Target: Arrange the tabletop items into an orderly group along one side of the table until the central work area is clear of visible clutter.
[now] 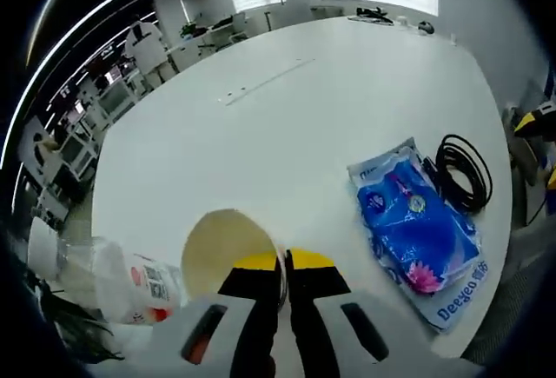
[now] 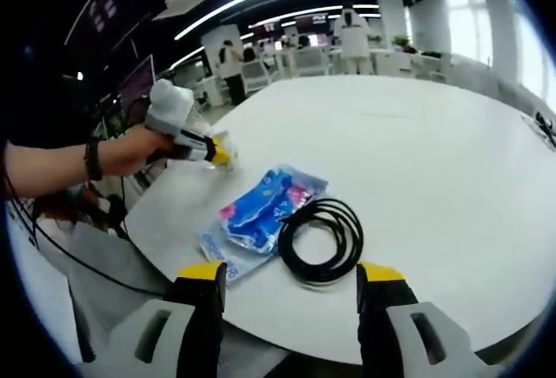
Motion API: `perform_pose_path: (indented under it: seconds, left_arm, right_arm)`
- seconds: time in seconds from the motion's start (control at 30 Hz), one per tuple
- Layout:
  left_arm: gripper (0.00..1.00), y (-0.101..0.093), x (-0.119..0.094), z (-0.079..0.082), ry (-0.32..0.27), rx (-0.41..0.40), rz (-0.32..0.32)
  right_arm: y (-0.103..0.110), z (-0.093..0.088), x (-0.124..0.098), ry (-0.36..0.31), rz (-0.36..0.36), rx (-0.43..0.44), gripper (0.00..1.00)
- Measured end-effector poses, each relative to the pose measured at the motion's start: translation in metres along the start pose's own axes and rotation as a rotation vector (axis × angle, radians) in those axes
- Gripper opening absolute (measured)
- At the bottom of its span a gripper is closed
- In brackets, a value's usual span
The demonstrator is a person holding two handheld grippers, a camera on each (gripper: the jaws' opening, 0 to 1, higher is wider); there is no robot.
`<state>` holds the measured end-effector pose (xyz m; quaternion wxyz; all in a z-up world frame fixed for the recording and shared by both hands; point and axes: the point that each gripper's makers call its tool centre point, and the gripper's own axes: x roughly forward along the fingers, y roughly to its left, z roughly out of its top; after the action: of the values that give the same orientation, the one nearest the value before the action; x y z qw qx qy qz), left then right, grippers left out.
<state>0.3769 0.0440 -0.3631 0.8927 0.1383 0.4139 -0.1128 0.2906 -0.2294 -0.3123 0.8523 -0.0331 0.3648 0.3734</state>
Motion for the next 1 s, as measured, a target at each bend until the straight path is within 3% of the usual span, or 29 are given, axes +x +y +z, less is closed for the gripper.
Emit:
perform_pose_path:
  seconds: [0.6, 1.0]
  left_arm:
    - [0.01, 0.019, 0.004, 0.001, -0.004, -0.019, 0.069]
    - [0.02, 0.028, 0.011, 0.019, -0.028, 0.021, 0.075]
  right_arm:
    - [-0.002, -0.006, -0.004, 0.005, -0.006, 0.014, 0.61]
    - [-0.002, -0.007, -0.004, 0.006, -0.011, 0.018, 0.60]
